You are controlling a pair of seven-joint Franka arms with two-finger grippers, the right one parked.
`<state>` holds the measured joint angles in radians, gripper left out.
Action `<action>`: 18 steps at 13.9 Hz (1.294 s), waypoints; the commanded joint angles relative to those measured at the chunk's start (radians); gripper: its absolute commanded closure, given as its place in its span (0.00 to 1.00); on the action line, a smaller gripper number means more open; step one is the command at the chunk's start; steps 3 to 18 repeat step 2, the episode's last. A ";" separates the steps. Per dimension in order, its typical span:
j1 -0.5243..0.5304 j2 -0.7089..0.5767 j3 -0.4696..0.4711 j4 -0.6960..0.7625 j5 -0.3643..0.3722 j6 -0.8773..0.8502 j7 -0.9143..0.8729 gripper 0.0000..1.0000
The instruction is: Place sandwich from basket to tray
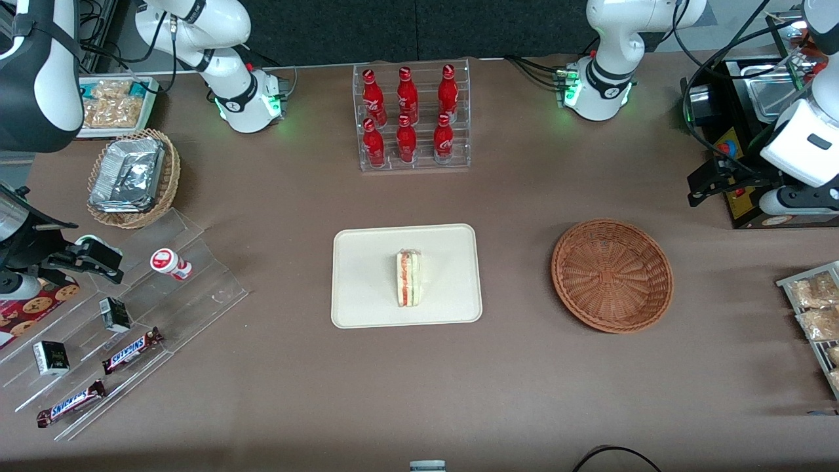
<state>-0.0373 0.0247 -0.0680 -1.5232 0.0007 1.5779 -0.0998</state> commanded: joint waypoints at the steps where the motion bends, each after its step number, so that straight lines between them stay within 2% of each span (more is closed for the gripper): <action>1: -0.007 0.015 0.004 0.034 0.013 -0.027 0.011 0.00; 18: -0.006 0.014 0.004 0.034 0.015 -0.027 0.012 0.00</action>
